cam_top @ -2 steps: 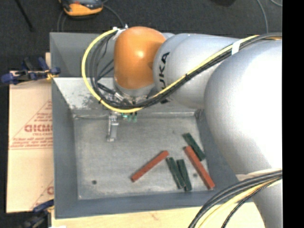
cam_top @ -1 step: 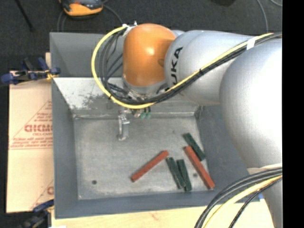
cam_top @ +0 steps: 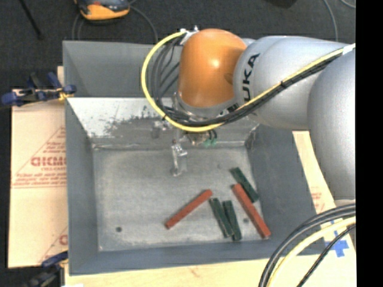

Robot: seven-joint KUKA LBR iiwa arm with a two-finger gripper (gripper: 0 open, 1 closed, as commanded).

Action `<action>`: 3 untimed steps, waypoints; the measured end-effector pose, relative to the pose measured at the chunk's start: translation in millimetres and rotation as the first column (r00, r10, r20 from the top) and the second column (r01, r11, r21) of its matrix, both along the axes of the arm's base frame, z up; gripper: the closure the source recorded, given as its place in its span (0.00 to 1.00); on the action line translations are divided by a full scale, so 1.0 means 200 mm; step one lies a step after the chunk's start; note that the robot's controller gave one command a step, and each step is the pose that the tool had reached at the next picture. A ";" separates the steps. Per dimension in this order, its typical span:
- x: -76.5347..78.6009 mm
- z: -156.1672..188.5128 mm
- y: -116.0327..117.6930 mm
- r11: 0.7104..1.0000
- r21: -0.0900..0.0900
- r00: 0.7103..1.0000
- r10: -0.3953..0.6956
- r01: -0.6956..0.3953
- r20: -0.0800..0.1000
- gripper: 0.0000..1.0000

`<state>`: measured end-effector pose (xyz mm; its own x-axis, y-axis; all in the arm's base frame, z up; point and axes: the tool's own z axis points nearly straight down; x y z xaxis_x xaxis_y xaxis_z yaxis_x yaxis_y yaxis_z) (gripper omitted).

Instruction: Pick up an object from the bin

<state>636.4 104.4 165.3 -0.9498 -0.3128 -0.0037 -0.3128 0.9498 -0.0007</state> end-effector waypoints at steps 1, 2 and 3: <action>-0.04 -0.06 -0.09 0.996 0.000 0.996 -0.087 0.087 0.000 0.00; -0.14 -0.27 -0.12 0.980 -0.001 0.980 0.197 -0.197 0.004 0.00; -0.29 -0.41 -0.27 1.000 0.000 1.000 0.025 -0.025 -0.001 1.00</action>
Offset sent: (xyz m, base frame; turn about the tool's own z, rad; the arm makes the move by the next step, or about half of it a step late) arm -0.0431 -0.0261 -0.0797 -0.2571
